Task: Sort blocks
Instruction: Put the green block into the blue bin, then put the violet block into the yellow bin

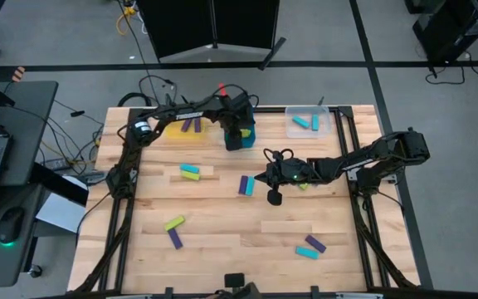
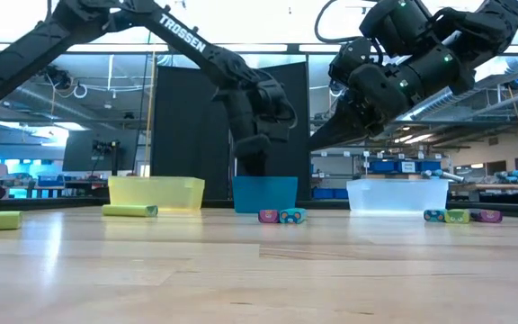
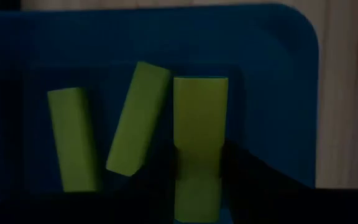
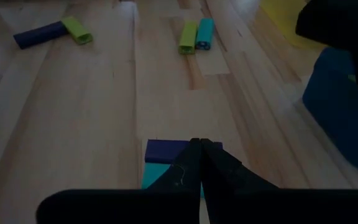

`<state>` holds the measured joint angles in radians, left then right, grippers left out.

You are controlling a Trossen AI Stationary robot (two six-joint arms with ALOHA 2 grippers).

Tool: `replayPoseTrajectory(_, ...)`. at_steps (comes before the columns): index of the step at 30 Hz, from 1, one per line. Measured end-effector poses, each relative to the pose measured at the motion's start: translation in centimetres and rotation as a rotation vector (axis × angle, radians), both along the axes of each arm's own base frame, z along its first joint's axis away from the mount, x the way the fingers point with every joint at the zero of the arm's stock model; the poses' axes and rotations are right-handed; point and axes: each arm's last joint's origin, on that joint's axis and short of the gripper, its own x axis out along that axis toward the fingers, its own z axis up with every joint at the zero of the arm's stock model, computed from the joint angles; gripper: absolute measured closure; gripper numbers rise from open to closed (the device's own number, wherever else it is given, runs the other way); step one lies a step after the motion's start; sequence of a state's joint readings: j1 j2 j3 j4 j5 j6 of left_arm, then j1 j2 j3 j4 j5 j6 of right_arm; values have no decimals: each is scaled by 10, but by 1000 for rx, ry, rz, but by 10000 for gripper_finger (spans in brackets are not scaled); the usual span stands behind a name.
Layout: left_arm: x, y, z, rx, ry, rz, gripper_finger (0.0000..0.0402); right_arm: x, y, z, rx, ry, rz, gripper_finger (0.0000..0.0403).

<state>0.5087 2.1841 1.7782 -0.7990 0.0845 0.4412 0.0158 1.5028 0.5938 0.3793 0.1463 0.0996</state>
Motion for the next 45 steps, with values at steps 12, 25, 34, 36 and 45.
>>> replayPoseTrajectory(12,0,0,-7,-21,28,7,300,0,0,0,1,-1,-2,388)
replayPoseTrajectory(25,-1,-1,-8,-23,38,8,300,0,0,0,1,0,-2,389)
replayPoseTrajectory(34,-1,-1,-8,-25,42,8,248,0,0,0,1,0,-3,389)
replayPoseTrajectory(36,-1,-1,-8,-25,42,8,245,0,0,0,1,0,-3,389)
replayPoseTrajectory(45,-2,-1,-7,-25,41,8,243,0,0,0,1,2,-3,387)
